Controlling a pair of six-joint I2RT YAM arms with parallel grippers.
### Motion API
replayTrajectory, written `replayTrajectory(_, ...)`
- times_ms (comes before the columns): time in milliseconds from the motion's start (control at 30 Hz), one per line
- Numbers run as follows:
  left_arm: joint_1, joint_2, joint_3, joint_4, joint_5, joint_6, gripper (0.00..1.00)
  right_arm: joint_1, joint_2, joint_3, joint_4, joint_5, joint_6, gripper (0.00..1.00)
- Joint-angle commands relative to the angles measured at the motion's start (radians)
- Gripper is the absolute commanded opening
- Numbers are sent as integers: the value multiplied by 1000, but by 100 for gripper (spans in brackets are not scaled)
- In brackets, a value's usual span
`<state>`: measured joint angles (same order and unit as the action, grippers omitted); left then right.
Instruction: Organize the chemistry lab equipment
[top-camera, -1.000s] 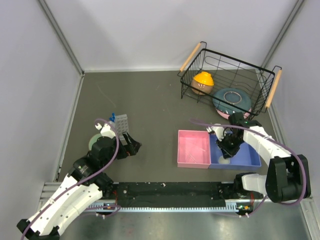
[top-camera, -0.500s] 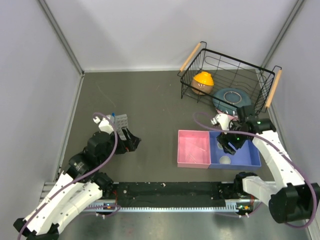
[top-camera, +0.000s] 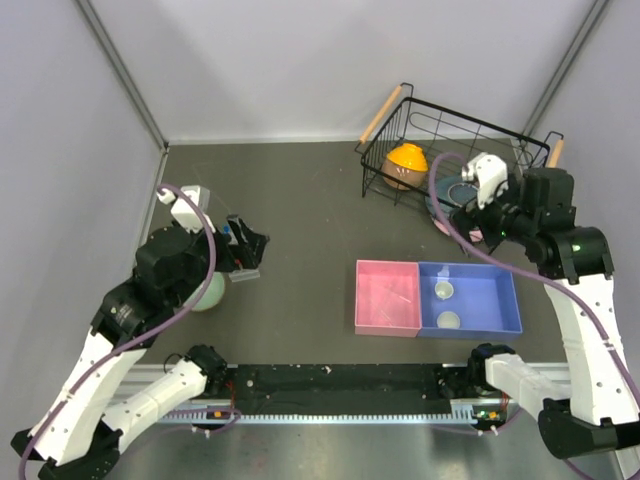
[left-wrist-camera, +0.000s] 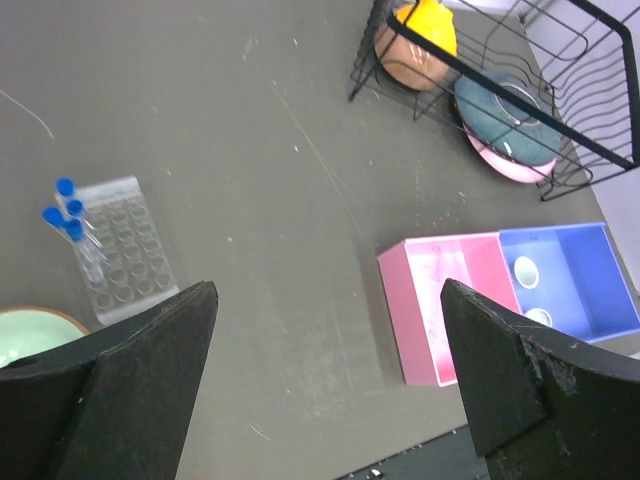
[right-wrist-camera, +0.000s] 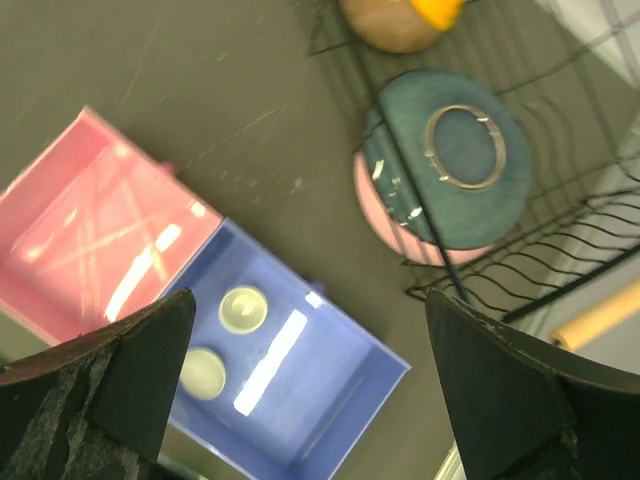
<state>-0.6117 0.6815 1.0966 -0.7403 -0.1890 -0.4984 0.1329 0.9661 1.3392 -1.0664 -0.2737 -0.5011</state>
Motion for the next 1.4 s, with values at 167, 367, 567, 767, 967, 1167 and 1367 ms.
replayTrajectory(167,13,84,269,-116,-112,169,99,-18,33,190,236,360,383,99)
replayTrajectory(367,13,89,342,-152,-115,173,99,-18,14,174,289,406,360,99)
replayTrajectory(567,13,66,351,-169,-107,161,99,-18,-53,94,361,410,391,99)
replayTrajectory(767,13,49,350,-186,-104,147,99,-18,-70,89,370,418,407,99)
replayTrajectory(967,13,26,324,-186,-98,132,99,-19,-78,81,370,398,409,99)
replayTrajectory(1167,13,12,316,-186,-99,130,99,-18,-87,72,372,366,415,99)
replayTrajectory(1367,13,7,307,-180,-99,138,99,-19,-86,71,370,350,414,99)
